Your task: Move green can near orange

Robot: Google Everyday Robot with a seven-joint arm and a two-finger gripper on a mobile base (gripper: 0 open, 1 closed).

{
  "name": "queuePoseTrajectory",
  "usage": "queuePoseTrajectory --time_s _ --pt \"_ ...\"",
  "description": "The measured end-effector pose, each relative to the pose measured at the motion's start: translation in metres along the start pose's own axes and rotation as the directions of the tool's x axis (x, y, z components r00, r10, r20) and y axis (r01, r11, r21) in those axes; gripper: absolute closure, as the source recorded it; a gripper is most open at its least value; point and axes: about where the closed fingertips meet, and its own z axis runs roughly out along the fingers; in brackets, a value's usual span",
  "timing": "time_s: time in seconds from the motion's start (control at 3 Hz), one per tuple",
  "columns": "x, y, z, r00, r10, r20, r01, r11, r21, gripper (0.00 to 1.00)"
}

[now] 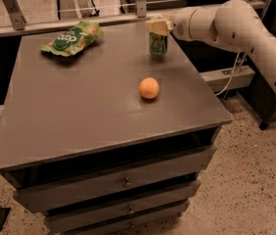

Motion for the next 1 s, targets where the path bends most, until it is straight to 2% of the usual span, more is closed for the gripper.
queuePoseTrajectory --time_s 0.33,0.67,1.0 --pt "-0.0294 0.0298 -0.0384 1.000 -0.014 0.021 0.014 0.9995 -0.029 1.00" --pt "-0.0295 0.0319 -0.0393 1.000 -0.015 0.019 0.016 0.9994 -0.031 1.00" --pt "-0.0217 0.0385 -0.0404 1.000 0.001 0.004 0.000 0.9974 -0.071 1.00"
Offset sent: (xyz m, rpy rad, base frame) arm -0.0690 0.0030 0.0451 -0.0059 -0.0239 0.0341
